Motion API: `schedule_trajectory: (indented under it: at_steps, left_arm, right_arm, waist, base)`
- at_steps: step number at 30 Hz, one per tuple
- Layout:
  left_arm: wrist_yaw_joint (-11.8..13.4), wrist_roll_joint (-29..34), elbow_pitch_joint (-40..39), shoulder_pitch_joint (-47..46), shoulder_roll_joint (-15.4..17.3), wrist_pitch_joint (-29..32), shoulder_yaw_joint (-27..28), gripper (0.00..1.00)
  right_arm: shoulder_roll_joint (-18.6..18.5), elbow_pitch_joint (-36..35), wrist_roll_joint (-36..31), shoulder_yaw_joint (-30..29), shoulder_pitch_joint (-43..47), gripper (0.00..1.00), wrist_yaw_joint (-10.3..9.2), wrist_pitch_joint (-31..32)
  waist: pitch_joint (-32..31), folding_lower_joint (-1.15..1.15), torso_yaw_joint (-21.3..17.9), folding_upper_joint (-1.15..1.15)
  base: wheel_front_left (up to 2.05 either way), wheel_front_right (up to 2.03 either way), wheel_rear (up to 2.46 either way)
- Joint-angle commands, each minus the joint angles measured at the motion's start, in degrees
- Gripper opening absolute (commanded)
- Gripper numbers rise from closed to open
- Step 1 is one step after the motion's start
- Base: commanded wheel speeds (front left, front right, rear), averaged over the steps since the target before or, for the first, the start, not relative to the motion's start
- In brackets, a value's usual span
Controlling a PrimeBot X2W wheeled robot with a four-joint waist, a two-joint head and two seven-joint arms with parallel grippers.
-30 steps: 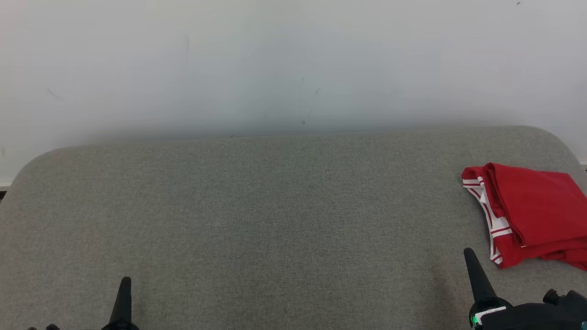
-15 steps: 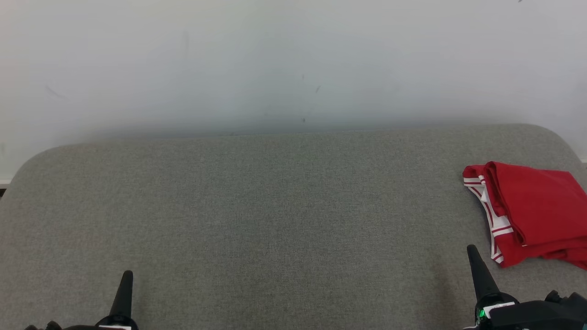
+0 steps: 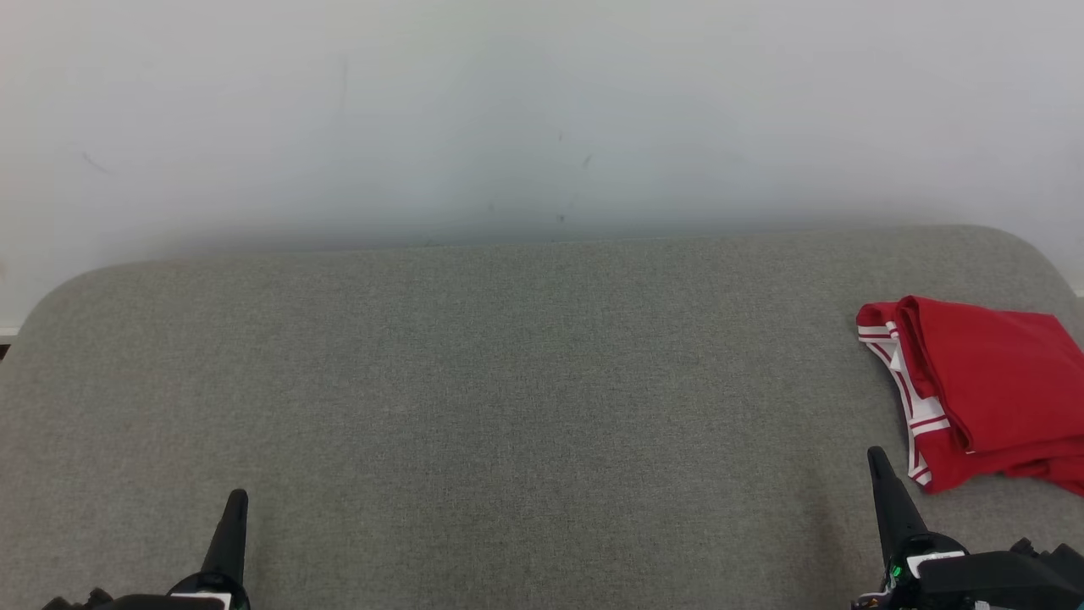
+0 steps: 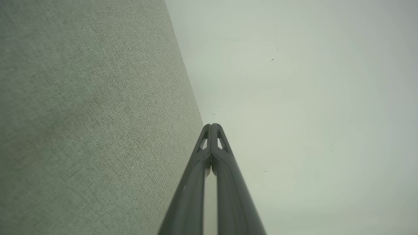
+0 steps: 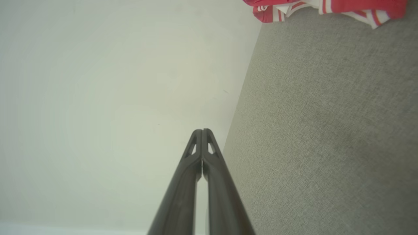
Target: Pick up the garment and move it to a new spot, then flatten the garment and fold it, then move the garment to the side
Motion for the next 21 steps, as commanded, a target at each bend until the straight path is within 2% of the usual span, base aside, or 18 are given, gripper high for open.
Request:
schedule_trajectory:
  at_steps: [1,21]
  left_arm:
    - [-0.41,-1.21,0.01,-1.10,-0.17,0.32,0.41,0.00]
    - [-1.41,-8.06,0.87,-2.32,-0.94,2.78,1.66,0.00]
  right_arm:
    - [-0.42,-0.01,1.02,-0.14,-0.72,0.00,-0.09,-0.24]
    - [-0.69,1.05,9.70,-0.26,-1.55,0.00,-0.11,-0.59]
  waist:
    - [0.02,0.00,0.00,0.00]
    - [0.60,0.00,0.06,0.00]
  base:
    - [0.00,0.00,0.00]
    - [0.00,0.00,0.00]
